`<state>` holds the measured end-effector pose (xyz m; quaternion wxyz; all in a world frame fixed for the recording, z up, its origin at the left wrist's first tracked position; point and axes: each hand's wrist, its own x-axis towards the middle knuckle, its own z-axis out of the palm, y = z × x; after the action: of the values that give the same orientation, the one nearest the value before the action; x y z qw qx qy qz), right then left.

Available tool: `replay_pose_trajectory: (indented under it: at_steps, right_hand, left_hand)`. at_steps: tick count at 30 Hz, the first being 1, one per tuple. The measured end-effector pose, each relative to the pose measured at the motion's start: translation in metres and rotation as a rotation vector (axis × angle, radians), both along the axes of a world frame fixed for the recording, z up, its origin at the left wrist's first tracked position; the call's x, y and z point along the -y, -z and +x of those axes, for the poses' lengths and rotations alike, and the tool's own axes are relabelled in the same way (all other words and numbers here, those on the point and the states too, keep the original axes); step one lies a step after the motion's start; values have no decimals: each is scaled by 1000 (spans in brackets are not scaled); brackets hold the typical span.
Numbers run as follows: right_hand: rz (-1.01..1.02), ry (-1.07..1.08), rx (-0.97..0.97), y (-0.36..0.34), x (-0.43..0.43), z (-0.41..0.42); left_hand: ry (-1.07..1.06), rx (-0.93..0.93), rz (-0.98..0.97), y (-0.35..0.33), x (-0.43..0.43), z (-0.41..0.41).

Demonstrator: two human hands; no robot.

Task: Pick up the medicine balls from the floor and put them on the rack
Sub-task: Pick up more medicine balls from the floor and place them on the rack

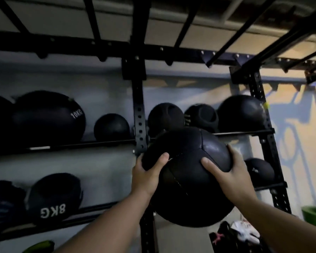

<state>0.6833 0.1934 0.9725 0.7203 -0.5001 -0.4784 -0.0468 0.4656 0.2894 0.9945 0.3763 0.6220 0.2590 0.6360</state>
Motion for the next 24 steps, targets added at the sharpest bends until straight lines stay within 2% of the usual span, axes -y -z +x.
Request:
replay_pose_trajectory:
  at_steps: [6,15,19,24]
  right_hand:
    - [11,-57,18,-53,14,-11]
    - [-40,-43,-37,-59,-45,-29]
    - [36,-18,-76,-76,-76,-27]
    - [169,19,-49,-135,-77,-20]
  left_hand:
    - [-1,33,13,-48,17,-10]
    - [-37,-3,-9,-61,-39,-19]
    - [-68,-64,46,-92,-77,-14]
    - [-55,-44,179,-156,-87,-7]
